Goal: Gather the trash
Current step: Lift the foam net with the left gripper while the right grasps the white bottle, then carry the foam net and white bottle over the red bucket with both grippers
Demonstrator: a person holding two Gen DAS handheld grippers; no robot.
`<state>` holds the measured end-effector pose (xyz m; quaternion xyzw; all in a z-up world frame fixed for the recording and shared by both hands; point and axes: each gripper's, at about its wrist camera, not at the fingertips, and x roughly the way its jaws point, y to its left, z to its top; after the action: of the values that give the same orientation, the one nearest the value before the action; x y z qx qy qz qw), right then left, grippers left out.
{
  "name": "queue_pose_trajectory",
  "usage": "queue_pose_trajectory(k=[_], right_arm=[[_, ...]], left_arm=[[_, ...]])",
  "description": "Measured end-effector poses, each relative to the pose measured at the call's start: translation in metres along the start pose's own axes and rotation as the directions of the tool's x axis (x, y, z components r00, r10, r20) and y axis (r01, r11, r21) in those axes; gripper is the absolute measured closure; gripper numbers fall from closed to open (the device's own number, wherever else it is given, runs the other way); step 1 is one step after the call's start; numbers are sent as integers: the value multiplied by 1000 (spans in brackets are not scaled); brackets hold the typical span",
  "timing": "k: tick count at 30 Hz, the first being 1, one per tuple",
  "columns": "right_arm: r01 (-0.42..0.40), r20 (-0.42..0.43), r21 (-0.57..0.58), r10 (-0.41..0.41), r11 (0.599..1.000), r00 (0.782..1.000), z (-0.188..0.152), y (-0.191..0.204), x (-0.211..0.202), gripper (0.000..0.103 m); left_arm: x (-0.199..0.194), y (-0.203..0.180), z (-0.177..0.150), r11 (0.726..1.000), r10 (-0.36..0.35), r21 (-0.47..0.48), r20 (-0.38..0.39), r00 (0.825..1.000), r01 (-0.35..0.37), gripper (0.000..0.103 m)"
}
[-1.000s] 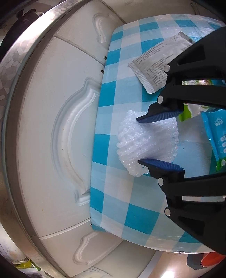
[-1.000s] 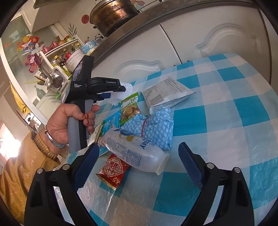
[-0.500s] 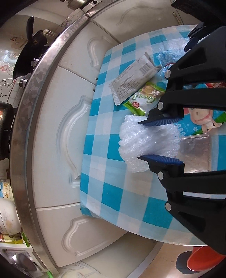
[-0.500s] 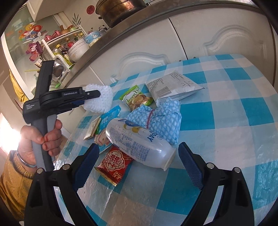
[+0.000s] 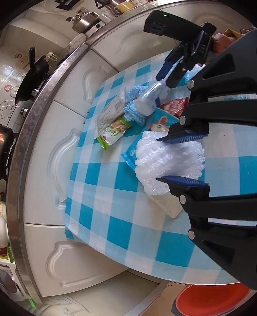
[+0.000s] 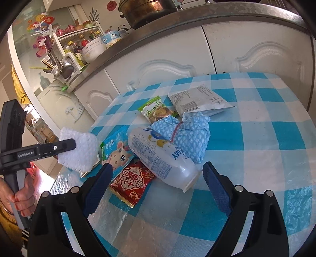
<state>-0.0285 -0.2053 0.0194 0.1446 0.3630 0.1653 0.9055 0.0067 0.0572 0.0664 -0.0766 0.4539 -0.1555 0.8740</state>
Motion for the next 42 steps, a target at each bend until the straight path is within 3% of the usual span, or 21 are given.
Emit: queue_pose_trajectory(k=[2, 7, 12, 17, 21, 29, 34, 42], right_arm=[[10, 10, -3, -10, 1000, 1000, 1, 0, -1, 12], [21, 2, -9, -21, 1000, 1000, 6, -1, 5, 12], [28, -44, -24, -29, 999, 999, 7, 0, 15, 13], [16, -85, -11, -17, 1000, 996, 4, -1, 21, 44], [17, -92, -18, -19, 1000, 996, 1, 3, 21, 53], [12, -88, -19, -13, 1000, 996, -5, 9, 17, 65], [21, -70, -11, -21, 1000, 997, -11, 15, 12, 66], [23, -32, -10, -24, 1000, 999, -11, 34, -5, 66]], left_arm=[[-2, -3, -9, 1000, -12, 27, -10, 1000, 13, 68], [3, -9, -23, 993, 43, 111, -12, 999, -41, 46], [10, -19, -28, 980, 78, 186, -1, 997, -76, 38], [15, -22, -33, 973, 103, 205, 19, 995, -104, 37], [16, -27, -37, 967, 119, 221, 38, 992, -124, 37], [9, -26, -43, 975, 104, 191, 76, 992, -116, 59], [-3, -19, -46, 984, 77, 155, 98, 992, -92, 68], [-33, 2, -53, 995, 35, 88, 143, 989, -48, 70]])
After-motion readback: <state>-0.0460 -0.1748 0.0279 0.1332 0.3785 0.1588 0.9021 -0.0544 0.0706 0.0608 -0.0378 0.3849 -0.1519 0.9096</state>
